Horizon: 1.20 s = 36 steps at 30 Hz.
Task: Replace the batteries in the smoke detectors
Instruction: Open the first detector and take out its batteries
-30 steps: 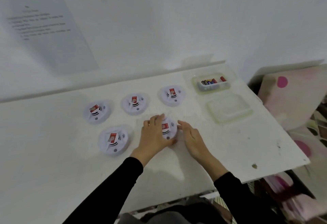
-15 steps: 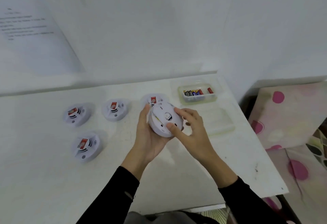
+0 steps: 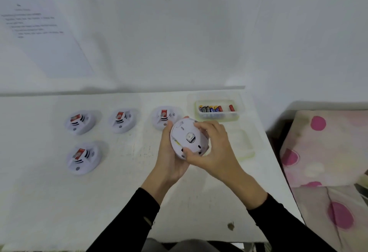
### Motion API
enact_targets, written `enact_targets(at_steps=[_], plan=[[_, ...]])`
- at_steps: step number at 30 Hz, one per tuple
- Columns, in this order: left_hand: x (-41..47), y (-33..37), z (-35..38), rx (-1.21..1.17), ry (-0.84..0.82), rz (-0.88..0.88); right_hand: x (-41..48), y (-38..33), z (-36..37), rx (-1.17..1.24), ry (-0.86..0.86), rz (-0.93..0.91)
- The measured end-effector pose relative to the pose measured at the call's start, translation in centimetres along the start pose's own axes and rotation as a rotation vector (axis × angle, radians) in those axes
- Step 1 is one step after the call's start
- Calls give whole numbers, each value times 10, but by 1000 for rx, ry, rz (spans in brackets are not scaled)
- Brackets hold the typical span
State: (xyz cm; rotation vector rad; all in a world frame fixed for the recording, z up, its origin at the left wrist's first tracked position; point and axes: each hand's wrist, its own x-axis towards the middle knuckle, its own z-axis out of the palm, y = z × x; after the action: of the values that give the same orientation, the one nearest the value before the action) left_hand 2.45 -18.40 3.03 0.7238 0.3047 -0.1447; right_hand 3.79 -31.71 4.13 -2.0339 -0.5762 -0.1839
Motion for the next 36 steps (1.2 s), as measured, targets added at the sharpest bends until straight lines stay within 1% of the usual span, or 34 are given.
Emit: enact_targets(at_steps=[5,7,9,12,14,15,16,18,20,22,26,30,32,33,36], plan=[[-1,0,-1,-25,-14,-9,8,5,-10,-53,-120,-127],[0,0,-1,-42,-18,9,14,5,-12,-56,-152,-146],[0,2,0,-52,-26,22,20,4,-12,-39,-161,-137],[0,8,-8,-52,-14,68,21,1,-12,89,-110,-52],[1,16,-19,-101,29,137,13,2,-9,129,-77,-25],[2,22,-24,-140,53,180,7,4,-6,115,-90,-30],[3,28,-32,-181,78,223,-1,7,-1,91,-130,-39],[6,41,-45,-223,120,290,-20,16,12,39,-266,-36],[6,48,-55,-245,140,312,-36,29,27,-36,-382,-51],[5,48,-60,-268,151,295,-46,40,37,-109,-464,-45],[0,40,-57,-300,74,234,-52,52,49,-190,-553,-28],[-2,31,-50,-303,14,192,-55,57,51,-182,-569,-28],[-4,28,-46,-332,-31,190,-54,54,47,-118,-528,-15],[-5,27,-45,-351,-53,186,-52,48,44,-59,-458,-20],[-6,28,-38,-384,-121,182,-36,26,32,104,-96,-74]])
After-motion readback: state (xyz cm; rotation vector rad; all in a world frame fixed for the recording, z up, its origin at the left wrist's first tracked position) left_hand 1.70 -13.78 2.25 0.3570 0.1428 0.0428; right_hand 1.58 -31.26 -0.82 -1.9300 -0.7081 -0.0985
